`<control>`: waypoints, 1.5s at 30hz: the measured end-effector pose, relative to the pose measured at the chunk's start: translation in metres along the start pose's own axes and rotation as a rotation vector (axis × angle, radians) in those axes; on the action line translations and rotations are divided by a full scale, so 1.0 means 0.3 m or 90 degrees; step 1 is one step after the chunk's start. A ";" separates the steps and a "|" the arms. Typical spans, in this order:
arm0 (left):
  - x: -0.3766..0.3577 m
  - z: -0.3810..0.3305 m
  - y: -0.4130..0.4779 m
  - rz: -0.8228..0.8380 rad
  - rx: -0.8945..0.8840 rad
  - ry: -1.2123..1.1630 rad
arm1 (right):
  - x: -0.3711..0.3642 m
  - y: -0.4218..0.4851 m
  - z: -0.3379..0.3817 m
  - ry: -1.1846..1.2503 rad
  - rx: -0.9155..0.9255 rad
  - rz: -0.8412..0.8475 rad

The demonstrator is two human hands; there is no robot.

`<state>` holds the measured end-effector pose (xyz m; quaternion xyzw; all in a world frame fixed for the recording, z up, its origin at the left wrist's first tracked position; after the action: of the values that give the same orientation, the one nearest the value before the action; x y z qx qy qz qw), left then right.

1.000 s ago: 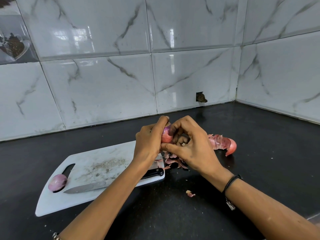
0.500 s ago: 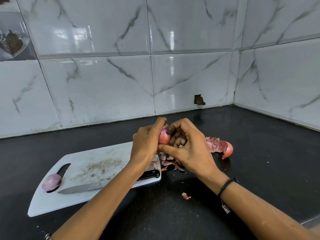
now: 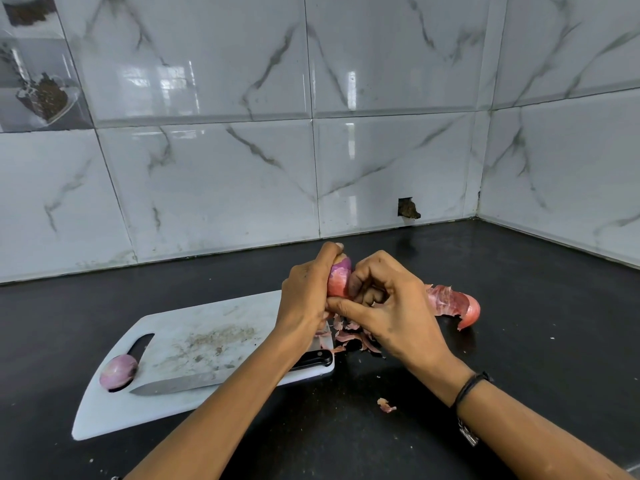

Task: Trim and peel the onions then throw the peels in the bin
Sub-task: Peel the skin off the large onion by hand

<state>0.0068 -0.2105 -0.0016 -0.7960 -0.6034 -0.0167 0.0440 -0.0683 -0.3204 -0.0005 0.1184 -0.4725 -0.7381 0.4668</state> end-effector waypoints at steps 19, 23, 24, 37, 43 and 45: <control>-0.006 0.009 0.002 0.004 0.003 -0.002 | -0.001 0.007 -0.004 0.008 0.003 0.001; -0.007 0.008 -0.002 -0.005 -0.001 -0.012 | 0.002 0.005 -0.009 0.029 -0.010 -0.005; -0.007 0.011 -0.001 -0.007 -0.001 -0.013 | 0.004 0.005 -0.007 0.030 -0.013 -0.004; -0.003 0.018 0.022 -0.015 -0.040 0.008 | 0.000 0.003 -0.017 -0.034 -0.037 0.020; 0.003 0.020 0.031 -0.018 -0.039 -0.015 | 0.014 0.012 -0.002 -0.035 -0.021 0.017; 0.015 0.016 0.030 -0.026 -0.042 -0.008 | 0.016 0.016 0.005 -0.034 -0.006 0.021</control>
<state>0.0166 -0.2081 -0.0064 -0.7849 -0.6187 -0.0320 0.0136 -0.0689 -0.3239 0.0053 0.0886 -0.4833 -0.7355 0.4665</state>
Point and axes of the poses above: each hand's wrist, its own y-axis towards the middle knuckle, its own x-axis out of the back of the hand, z = x × y, the point moved 6 cm from there along y, towards the middle knuckle, and after that the axes turned 8 degrees about x, right-handed, at the moved point
